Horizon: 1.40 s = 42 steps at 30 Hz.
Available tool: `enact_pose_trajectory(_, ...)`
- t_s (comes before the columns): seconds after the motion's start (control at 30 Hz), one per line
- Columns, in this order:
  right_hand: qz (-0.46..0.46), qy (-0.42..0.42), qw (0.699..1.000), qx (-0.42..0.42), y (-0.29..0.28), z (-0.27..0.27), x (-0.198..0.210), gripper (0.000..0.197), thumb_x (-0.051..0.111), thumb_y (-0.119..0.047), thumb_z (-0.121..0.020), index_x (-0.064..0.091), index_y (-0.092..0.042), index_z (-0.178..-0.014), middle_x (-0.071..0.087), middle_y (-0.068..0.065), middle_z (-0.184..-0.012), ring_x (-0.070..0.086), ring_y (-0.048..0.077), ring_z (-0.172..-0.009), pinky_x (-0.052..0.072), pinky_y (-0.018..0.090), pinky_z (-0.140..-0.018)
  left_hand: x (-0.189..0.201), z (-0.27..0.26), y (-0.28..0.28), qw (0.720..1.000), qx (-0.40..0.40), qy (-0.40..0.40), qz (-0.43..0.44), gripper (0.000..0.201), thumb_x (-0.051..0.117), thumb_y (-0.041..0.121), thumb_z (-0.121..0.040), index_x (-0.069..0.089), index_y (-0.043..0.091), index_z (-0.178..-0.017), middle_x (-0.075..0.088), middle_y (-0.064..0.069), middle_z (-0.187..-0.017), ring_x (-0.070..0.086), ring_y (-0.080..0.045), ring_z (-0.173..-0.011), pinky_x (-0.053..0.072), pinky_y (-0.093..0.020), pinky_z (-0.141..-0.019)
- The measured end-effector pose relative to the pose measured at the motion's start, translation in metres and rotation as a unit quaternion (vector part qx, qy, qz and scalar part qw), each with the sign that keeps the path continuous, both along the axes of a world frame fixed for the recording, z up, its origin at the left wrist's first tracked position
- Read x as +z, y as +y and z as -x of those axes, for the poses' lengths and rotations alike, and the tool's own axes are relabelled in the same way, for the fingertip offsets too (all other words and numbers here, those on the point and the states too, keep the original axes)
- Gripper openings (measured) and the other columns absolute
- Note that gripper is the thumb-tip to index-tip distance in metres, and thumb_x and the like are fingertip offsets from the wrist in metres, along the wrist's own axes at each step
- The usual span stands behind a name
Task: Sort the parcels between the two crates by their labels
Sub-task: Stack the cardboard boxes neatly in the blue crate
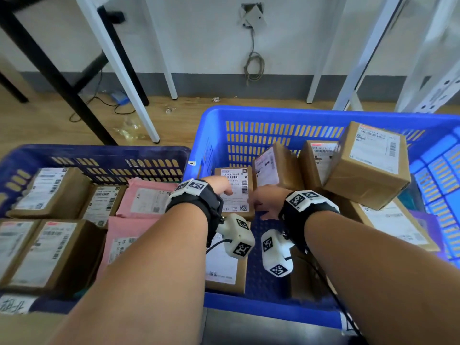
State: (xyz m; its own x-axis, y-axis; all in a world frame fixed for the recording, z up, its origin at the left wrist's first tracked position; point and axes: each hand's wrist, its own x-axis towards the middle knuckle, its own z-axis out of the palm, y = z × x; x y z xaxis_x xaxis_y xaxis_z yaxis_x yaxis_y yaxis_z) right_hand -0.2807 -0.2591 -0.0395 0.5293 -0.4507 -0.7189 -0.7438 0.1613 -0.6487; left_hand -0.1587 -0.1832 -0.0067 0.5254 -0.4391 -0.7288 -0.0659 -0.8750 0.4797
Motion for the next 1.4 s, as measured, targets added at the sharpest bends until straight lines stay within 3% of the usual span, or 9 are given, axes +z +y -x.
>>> enact_pose_trajectory(0.13,-0.095,0.006,0.991,-0.089,-0.012,0.014,-0.003,0.031,0.046,-0.017,-0.096,0.053,-0.015,-0.126,0.062,0.006,-0.123,0.056,0.024,-0.112,0.04,0.043,-0.09,-0.009,-0.003,0.009,0.998,0.036,0.058,0.003,0.029,0.061,0.019,-0.086,0.058,0.003,-0.11,0.065,-0.013,-0.112,0.061,-0.03,-0.112,0.043,-0.043,-0.105)
enact_pose_trajectory(0.23,-0.084,-0.013,0.989,-0.124,-0.021,0.021,-0.003,0.02,0.051,-0.018,-0.094,0.06,-0.015,-0.112,0.07,0.003,-0.091,0.064,0.017,-0.076,0.048,0.037,-0.077,-0.013,-0.006,0.006,0.991,0.093,0.075,0.059,0.01,0.066,0.014,-0.076,0.057,0.009,-0.077,0.057,-0.005,-0.074,0.061,-0.026,-0.084,0.049,-0.043,-0.1)
enact_pose_trajectory(0.33,-0.064,-0.036,0.984,-0.163,-0.027,0.024,-0.001,0.006,0.058,-0.015,-0.091,0.063,-0.014,-0.094,0.068,-0.002,-0.066,0.063,0.013,-0.065,0.054,0.044,-0.088,-0.009,-0.004,0.005,0.984,0.121,0.101,0.083,0.009,0.063,0.012,-0.082,0.059,0.008,-0.075,0.057,-0.005,-0.068,0.056,-0.021,-0.059,0.057,-0.038,-0.084)
enact_pose_trajectory(0.47,-0.029,-0.054,0.983,-0.173,-0.031,0.032,0.012,0.006,0.061,-0.019,-0.091,0.061,-0.013,-0.094,0.07,0.003,-0.089,0.065,0.02,-0.091,0.054,0.045,-0.089,0.005,0.004,0.01,0.967,0.159,0.156,0.126,0.018,0.068,0.017,-0.081,0.065,0.008,-0.097,0.066,-0.004,-0.089,0.06,-0.015,-0.055,0.054,-0.024,-0.049)
enact_pose_trajectory(0.63,0.02,-0.06,0.986,-0.157,-0.035,0.041,0.024,0.019,0.067,-0.032,-0.085,0.06,-0.017,-0.093,0.07,0.006,-0.108,0.064,0.023,-0.104,0.051,0.048,-0.095,0.018,0.012,0.014,0.953,0.165,0.178,0.179,0.045,0.081,0.034,-0.069,0.065,0.014,-0.106,0.064,-0.003,-0.093,0.054,-0.013,-0.067,0.05,-0.022,-0.051)
enact_pose_trajectory(0.77,-0.005,-0.11,0.972,-0.209,-0.026,0.045,0.037,0.037,0.069,-0.035,-0.081,0.06,-0.017,-0.111,0.073,0.003,-0.101,0.067,0.021,-0.097,0.055,0.043,-0.087,0.028,0.012,0.021,0.951,0.154,0.172,0.204,0.061,0.084,0.04,-0.061,0.064,0.015,-0.113,0.068,-0.005,-0.102,0.051,-0.011,-0.064,0.048,-0.021,-0.053)
enact_pose_trajectory(1.03,-0.021,-0.192,0.948,-0.254,-0.017,0.059,0.069,0.047,0.069,-0.041,-0.082,0.059,-0.014,-0.119,0.069,0.003,-0.094,0.065,0.019,-0.083,0.051,0.03,-0.065,0.052,0.016,0.032,0.945,0.094,0.173,0.261,0.026,0.07,0.031,-0.082,0.066,0.017,-0.104,0.068,-0.001,-0.075,0.049,-0.01,-0.052,0.045,-0.019,-0.05)
enact_pose_trajectory(1.2,-0.049,-0.218,0.942,-0.249,-0.012,0.063,0.076,0.04,0.065,-0.044,-0.084,0.061,-0.019,-0.115,0.068,0.009,-0.109,0.064,0.023,-0.093,0.051,0.035,-0.081,0.055,0.016,0.034,0.942,0.077,0.174,0.277,0.023,0.07,0.03,-0.083,0.066,0.02,-0.103,0.069,-0.002,-0.083,0.051,-0.012,-0.062,0.044,-0.021,-0.059)
enact_pose_trajectory(1.4,-0.051,-0.232,0.939,-0.249,-0.008,0.064,0.081,0.037,0.064,-0.044,-0.084,0.062,-0.02,-0.113,0.069,0.007,-0.108,0.064,0.023,-0.1,0.05,0.035,-0.079,0.055,0.015,0.035,0.938,0.08,0.178,0.288,0.034,0.072,0.031,-0.08,0.065,0.019,-0.11,0.07,-0.002,-0.088,0.052,-0.013,-0.065,0.045,-0.022,-0.06)
